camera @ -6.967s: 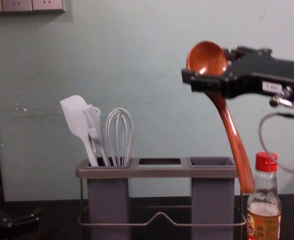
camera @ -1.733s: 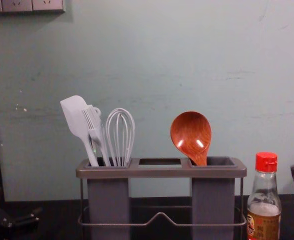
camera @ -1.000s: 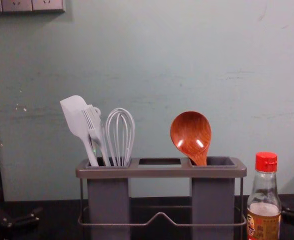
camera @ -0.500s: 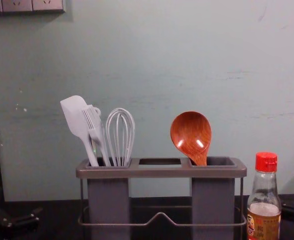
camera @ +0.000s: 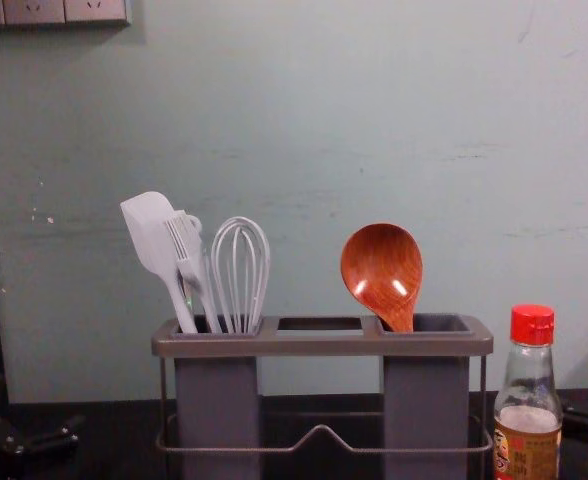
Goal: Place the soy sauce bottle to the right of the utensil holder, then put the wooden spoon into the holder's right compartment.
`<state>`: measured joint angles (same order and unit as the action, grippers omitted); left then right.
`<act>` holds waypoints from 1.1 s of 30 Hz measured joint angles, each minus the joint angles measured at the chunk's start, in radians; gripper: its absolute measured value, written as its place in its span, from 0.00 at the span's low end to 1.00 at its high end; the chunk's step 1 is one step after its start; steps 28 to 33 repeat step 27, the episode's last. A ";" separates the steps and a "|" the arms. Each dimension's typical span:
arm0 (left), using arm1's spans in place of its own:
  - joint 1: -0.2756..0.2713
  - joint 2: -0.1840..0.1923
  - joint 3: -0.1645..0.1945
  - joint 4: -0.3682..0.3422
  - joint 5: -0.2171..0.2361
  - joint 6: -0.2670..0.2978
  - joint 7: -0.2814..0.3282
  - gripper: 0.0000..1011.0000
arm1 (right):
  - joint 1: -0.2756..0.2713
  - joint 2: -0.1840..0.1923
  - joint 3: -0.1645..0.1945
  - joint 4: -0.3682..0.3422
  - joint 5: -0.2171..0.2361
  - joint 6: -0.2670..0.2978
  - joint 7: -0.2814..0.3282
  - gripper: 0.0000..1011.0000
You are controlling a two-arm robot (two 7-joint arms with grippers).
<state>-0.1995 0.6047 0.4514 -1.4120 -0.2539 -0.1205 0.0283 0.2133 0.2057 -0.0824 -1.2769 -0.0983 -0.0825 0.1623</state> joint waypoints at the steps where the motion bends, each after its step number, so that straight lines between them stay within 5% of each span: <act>1: 0.000 0.000 0.000 0.000 0.000 0.000 0.000 0.99 | 0.000 0.000 0.000 0.000 0.000 0.000 0.000 0.99; 33: 0.000 0.000 0.000 0.000 0.000 0.000 0.000 0.99 | -0.001 0.000 0.000 -0.001 -0.001 0.000 -0.001 0.99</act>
